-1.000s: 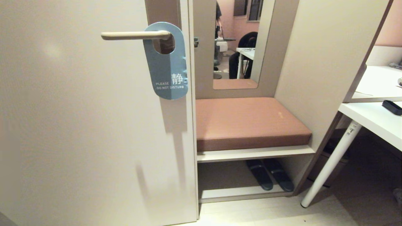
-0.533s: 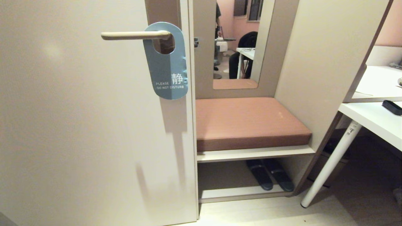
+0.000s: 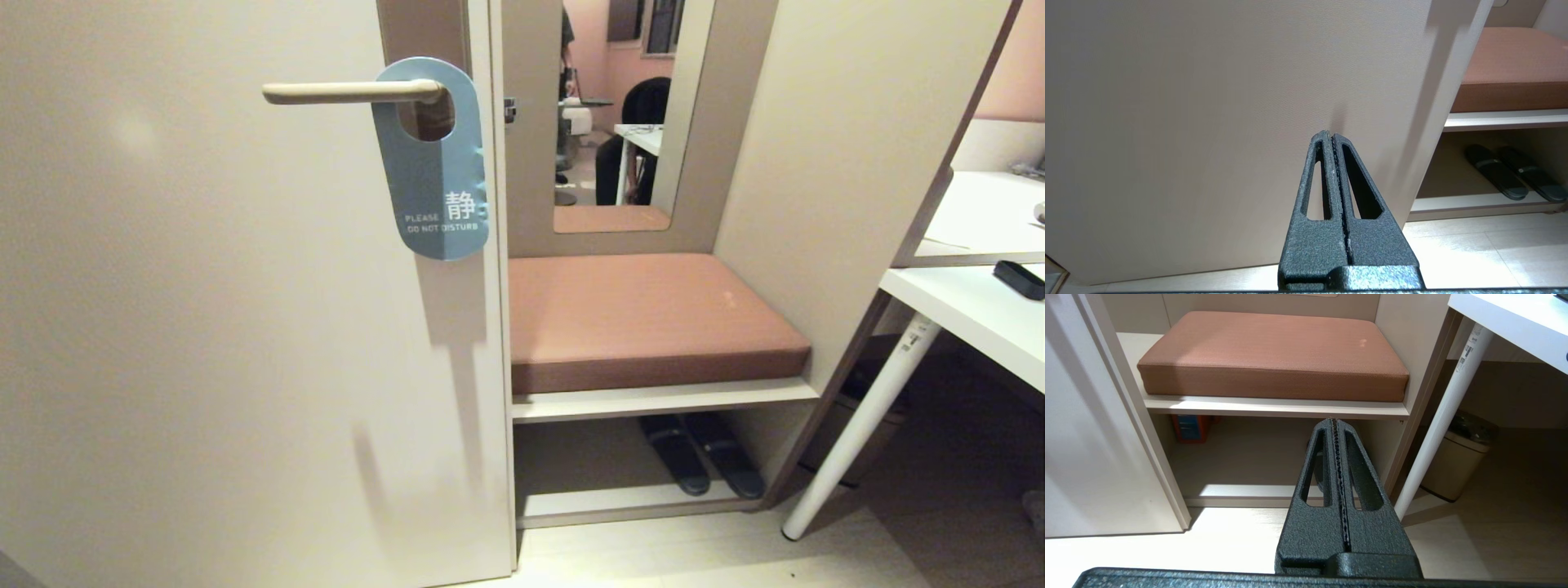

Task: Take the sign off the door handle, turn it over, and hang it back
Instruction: Take down the sign

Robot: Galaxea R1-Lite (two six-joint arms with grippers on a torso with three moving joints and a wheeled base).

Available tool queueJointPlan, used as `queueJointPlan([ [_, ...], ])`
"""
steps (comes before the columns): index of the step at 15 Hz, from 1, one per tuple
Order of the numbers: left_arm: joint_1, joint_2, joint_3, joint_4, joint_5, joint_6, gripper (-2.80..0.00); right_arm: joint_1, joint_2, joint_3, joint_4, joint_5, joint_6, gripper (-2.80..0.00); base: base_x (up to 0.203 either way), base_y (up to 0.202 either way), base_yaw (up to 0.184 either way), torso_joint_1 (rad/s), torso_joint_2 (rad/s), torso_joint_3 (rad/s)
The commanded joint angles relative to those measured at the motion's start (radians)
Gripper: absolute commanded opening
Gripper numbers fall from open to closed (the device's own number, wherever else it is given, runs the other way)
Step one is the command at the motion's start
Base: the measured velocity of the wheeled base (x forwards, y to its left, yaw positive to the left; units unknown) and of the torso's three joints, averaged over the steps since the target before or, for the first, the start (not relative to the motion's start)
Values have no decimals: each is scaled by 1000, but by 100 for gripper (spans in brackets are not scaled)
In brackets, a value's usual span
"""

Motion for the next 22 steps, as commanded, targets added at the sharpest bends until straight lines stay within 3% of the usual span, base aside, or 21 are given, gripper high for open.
queueJointPlan([
  [1, 0, 0, 0, -1, 1, -1, -280, 0, 1, 0, 0, 1, 0, -280, 0, 0, 0, 0, 0, 0],
  [6, 0, 0, 0, -1, 1, -1, -280, 0, 1, 0, 0, 1, 0, -280, -1, 18, 1, 1, 0, 0],
  [15, 0, 0, 0, -1, 1, -1, -280, 0, 1, 0, 0, 1, -2, -280, 0, 174, -2, 3, 2, 1],
  [22, 0, 0, 0, -1, 1, -1, -280, 0, 1, 0, 0, 1, 0, -280, 0, 0, 0, 0, 0, 0],
])
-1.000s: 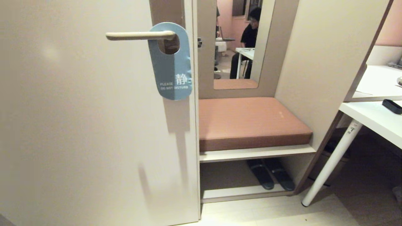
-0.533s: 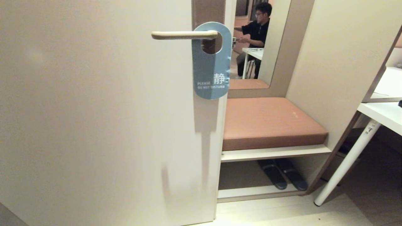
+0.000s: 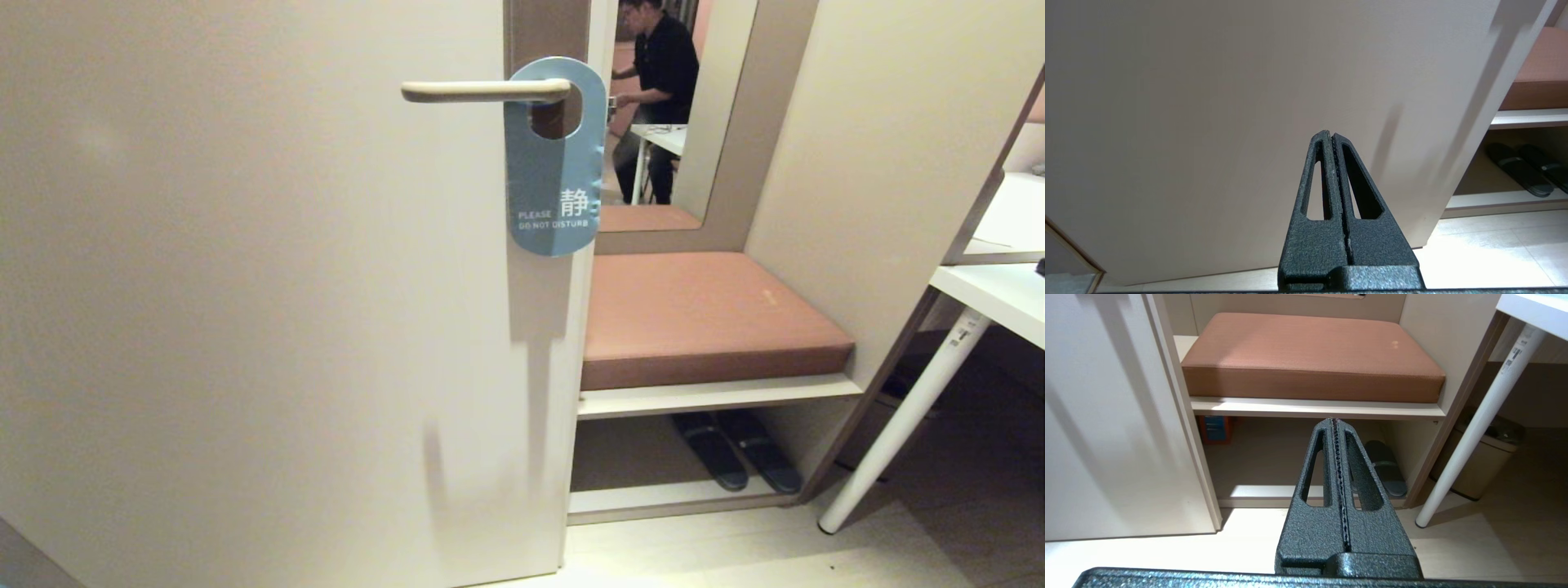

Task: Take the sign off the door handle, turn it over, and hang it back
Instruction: Take down the sign

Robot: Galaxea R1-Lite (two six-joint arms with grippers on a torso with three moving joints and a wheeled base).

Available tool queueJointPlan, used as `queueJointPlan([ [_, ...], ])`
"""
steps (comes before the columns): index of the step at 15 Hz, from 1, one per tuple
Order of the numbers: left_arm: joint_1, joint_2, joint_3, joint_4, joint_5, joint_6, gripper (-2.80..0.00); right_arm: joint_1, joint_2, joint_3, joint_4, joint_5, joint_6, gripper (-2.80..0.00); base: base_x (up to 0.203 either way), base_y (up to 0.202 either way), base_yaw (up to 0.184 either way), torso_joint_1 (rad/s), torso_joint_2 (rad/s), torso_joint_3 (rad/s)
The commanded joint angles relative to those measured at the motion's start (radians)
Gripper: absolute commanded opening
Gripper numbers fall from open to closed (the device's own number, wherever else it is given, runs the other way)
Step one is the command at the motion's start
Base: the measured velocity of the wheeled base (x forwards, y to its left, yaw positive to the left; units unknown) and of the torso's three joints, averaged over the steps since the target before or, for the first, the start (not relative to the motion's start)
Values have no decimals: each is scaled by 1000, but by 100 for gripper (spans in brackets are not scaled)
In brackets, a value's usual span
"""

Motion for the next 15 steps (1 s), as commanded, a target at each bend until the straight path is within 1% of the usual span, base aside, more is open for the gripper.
queueJointPlan([
  [1, 0, 0, 0, 0, 1, -1, -280, 1, 1, 0, 0, 0, -1, -280, 0, 0, 0, 0, 0, 0],
  [12, 0, 0, 0, 0, 1, -1, -280, 1, 1, 0, 0, 0, 0, -280, 0, 0, 0, 0, 0, 0],
  [15, 0, 0, 0, 0, -1, -1, -280, 1, 1, 0, 0, 8, -36, -280, 0, 0, 0, 0, 0, 0],
])
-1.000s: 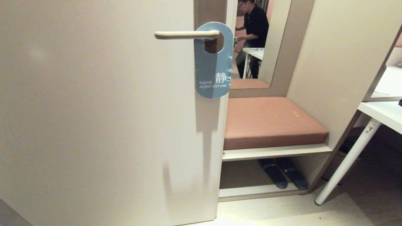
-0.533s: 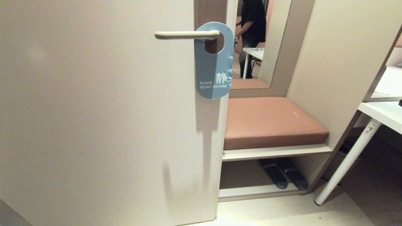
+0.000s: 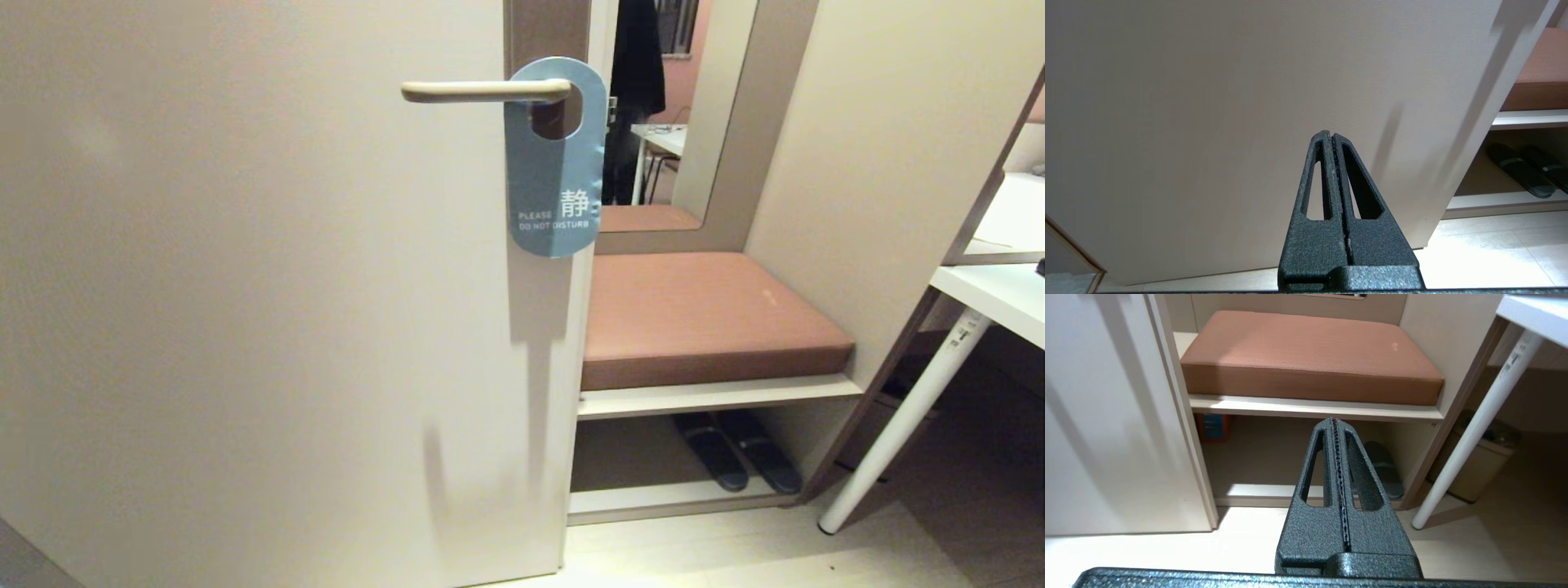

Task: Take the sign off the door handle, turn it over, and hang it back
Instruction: Take down the sign

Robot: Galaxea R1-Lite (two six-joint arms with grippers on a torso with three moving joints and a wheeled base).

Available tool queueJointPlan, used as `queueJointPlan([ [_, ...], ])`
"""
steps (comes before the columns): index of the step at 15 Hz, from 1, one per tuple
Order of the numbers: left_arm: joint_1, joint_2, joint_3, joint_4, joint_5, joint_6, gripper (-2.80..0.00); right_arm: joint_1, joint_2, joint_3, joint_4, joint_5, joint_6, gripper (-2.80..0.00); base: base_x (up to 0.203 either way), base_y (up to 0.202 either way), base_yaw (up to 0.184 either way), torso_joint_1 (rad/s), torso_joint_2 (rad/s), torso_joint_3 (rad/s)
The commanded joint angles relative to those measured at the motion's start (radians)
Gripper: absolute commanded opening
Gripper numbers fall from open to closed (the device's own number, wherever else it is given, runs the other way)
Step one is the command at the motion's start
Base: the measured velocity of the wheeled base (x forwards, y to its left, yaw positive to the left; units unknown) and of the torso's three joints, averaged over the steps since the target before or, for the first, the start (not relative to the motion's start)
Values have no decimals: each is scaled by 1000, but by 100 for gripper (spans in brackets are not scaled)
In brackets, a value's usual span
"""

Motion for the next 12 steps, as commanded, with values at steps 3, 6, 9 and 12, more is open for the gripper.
queueJointPlan([
  [3, 0, 0, 0, 0, 1, -1, -280, 0, 1, 0, 0, 1, -3, -280, 0, 0, 0, 0, 0, 0],
  [6, 0, 0, 0, 0, 1, -1, -280, 0, 1, 0, 0, 0, 3, -280, 0, 0, 0, 0, 0, 0],
  [9, 0, 0, 0, 0, 1, -1, -280, 0, 1, 0, 0, -3, 14, -280, 0, 0, 0, 0, 0, 0],
  [12, 0, 0, 0, 0, 1, -1, -280, 0, 1, 0, 0, -3, 14, -280, 0, 0, 0, 0, 0, 0],
])
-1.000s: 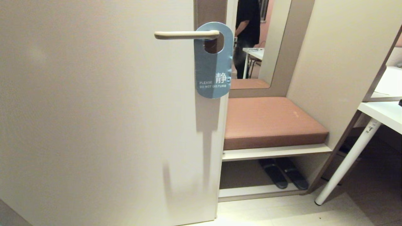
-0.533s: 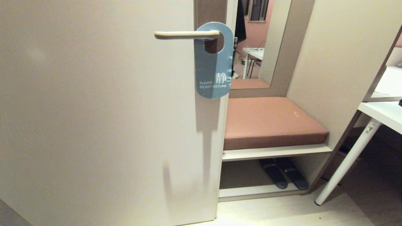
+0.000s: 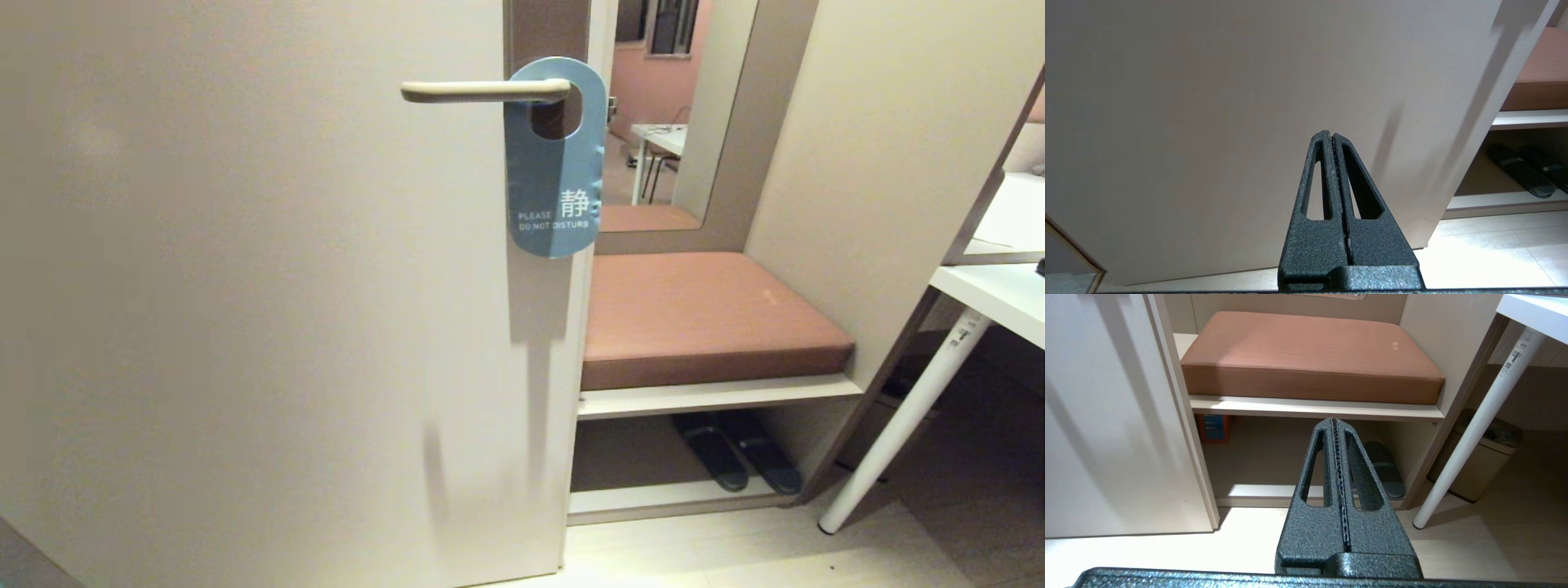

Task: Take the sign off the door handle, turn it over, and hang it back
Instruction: Take down the sign

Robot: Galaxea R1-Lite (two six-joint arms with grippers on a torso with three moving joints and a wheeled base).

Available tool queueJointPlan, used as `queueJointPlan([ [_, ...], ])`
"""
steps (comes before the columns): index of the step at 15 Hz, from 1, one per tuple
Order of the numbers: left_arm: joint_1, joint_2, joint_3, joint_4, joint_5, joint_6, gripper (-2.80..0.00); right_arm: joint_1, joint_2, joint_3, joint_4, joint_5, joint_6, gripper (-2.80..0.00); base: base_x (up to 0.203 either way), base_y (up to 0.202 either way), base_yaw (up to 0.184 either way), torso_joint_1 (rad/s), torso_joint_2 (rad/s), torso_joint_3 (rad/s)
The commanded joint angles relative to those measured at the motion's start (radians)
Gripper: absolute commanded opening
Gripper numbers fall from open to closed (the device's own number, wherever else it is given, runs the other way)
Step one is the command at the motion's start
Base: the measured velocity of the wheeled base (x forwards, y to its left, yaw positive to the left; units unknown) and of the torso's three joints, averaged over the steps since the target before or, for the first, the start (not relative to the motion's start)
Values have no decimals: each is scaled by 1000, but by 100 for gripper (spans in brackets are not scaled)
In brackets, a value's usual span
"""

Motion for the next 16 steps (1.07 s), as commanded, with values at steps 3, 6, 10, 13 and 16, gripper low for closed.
queueJointPlan([
  [3, 0, 0, 0, 0, 1, -1, -280, 0, 1, -3, 9, 2, -1, -280, 0, 0, 0, 0, 0, 0],
  [6, 0, 0, 0, 0, 1, -1, -280, 0, 1, -29, 33, 4, -1, -280, 0, 0, 0, 0, 0, 0],
  [10, 0, 0, 0, 0, 1, -1, -280, 0, 37, -186, 175, 50, 1, -280, 0, 0, 0, 0, 0, 0],
  [13, 0, 0, 0, 0, 0, -1, -280, 3, 216, -291, 174, 53, 7, -280, 0, 0, 0, 0, 0, 0],
  [16, 0, 0, 0, 0, 1, -1, -280, 4, 481, -414, 67, 51, 15, -280, 0, 0, 0, 0, 0, 0],
])
